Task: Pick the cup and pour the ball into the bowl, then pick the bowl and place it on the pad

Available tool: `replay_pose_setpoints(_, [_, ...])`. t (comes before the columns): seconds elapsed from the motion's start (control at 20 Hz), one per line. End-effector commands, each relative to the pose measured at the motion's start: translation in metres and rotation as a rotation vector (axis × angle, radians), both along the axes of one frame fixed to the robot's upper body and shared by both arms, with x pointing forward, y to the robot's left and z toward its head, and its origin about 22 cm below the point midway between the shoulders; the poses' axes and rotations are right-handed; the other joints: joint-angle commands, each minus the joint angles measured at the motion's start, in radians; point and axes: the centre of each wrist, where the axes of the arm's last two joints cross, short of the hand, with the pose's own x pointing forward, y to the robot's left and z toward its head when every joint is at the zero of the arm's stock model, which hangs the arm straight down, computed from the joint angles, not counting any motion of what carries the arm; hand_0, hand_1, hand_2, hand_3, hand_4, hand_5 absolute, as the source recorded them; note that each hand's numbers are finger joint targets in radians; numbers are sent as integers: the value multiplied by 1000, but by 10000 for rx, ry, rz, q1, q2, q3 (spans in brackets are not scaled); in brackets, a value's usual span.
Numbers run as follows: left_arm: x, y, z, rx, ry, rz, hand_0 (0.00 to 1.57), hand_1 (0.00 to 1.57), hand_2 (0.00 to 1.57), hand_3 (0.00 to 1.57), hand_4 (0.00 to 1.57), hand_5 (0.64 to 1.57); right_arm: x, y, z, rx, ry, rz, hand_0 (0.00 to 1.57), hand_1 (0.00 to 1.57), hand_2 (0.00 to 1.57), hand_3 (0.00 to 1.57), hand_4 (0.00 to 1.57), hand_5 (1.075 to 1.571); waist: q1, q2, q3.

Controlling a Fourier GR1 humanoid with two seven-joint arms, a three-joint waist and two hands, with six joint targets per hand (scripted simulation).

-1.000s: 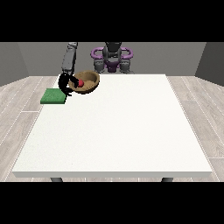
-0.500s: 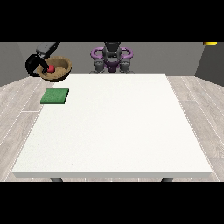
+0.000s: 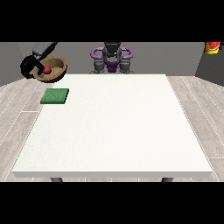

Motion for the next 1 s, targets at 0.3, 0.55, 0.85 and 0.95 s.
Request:
replay_pose_setpoints(0.3, [4,-6,13,-29,-680,139,0,0,0,0,1207,1555,22,28,-31,1318,-649,-208,1571,1571,1571,532,1032,1571,203,641,9])
replay_pose_setpoints(0.55, [-4,-7,-12,151,-82,-297,0,0,0,0,1199,1558,5,0,-38,1953,-500,-936,1571,1571,1571,600,992,1571,376,127,11])
replay_pose_setpoints(0.85, [-10,18,21,304,-408,53,0,0,0,0,1192,1563,22,9,-19,1253,-356,-1717,1571,1571,1571,1087,0,1550,127,332,0])
replay_pose_setpoints(0.95, [-10,17,13,82,-147,173,0,0,0,0,1195,1560,14,2,-23,1051,-443,-1803,1555,1555,1512,932,0,1554,-68,136,2])
